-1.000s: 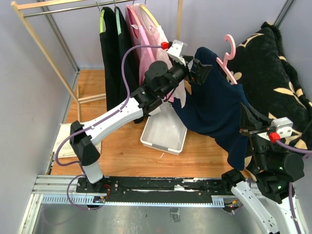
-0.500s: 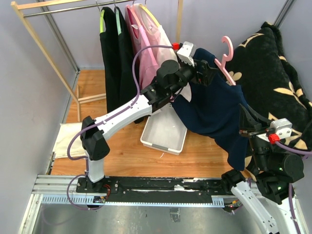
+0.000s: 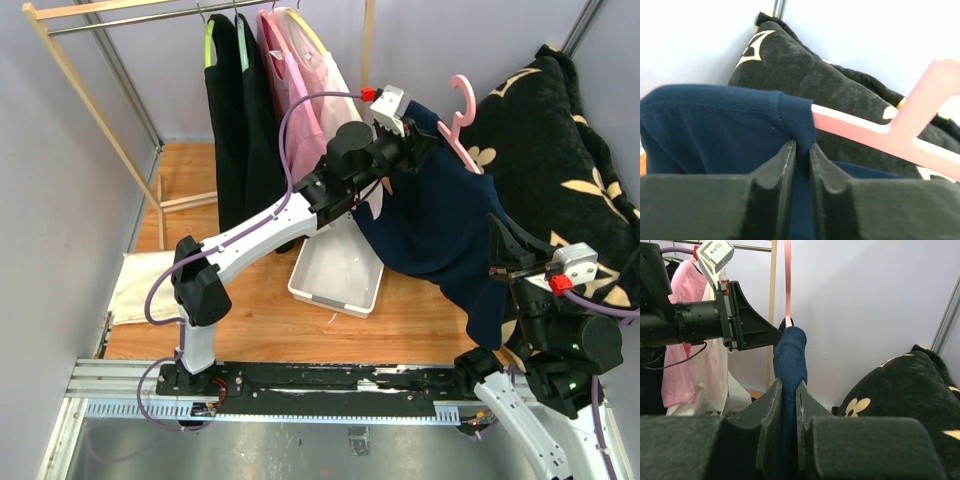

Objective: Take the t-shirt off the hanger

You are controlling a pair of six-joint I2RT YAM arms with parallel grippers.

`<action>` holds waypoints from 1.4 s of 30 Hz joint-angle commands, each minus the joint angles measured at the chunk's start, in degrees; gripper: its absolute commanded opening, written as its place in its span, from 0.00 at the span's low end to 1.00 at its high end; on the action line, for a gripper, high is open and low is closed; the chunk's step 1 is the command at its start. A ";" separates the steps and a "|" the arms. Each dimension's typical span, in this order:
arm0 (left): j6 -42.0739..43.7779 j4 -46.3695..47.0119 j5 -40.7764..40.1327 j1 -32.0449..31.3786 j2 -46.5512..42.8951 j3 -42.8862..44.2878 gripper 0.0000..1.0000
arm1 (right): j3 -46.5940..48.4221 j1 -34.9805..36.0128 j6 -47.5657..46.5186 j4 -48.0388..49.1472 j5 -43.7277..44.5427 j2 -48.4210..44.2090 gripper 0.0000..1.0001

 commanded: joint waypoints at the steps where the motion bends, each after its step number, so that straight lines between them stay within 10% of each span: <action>1: 0.46 3.35 3.28 -0.42 0.30 0.84 0.07 | -0.87 0.40 -0.02 5.05 -0.02 -0.99 0.01; 23: 6.34 1.28 15.23 -0.77 -9.04 -7.39 0.01 | -19.31 0.41 -2.13 32.92 1.06 -2.06 0.01; 30: 10.15 -0.07 10.67 -0.77 -11.48 -7.36 0.59 | -21.91 0.40 -2.95 37.98 0.26 -2.24 0.01; 42: 17.28 12.07 11.14 -0.77 -14.94 -13.23 0.85 | -22.69 0.40 -3.43 42.14 -2.85 -1.05 0.01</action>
